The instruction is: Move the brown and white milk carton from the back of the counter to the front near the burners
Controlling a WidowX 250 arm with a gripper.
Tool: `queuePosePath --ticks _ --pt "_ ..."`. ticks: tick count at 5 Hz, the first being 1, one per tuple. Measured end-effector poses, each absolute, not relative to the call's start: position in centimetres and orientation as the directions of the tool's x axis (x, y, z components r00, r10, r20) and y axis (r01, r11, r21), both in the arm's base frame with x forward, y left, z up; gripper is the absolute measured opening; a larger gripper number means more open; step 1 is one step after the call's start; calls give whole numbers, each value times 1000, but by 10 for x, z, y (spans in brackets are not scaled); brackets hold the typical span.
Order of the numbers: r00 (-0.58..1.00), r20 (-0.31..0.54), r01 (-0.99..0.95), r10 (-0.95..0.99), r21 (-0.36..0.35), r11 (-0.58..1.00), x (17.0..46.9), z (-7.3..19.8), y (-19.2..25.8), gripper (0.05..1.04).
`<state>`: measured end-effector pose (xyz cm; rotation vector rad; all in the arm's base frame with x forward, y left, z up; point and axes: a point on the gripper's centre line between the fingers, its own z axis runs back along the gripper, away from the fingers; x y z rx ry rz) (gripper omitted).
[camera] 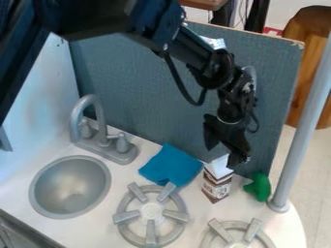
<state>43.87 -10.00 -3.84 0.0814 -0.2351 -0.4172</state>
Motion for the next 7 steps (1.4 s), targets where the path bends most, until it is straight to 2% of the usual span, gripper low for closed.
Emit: queuePosePath --ticks 3,4,5,6,7 --pt "892 130 414 -433 151 898 438 -66 -94 1009" --pt "888 125 420 -443 172 891 438 -80 -90 974" --pt "881 143 423 -452 193 885 438 -88 -88 817" --pt "889 184 382 -419 206 901 436 -89 -86 817" --pt "891 186 381 -414 186 905 432 -89 -87 817"
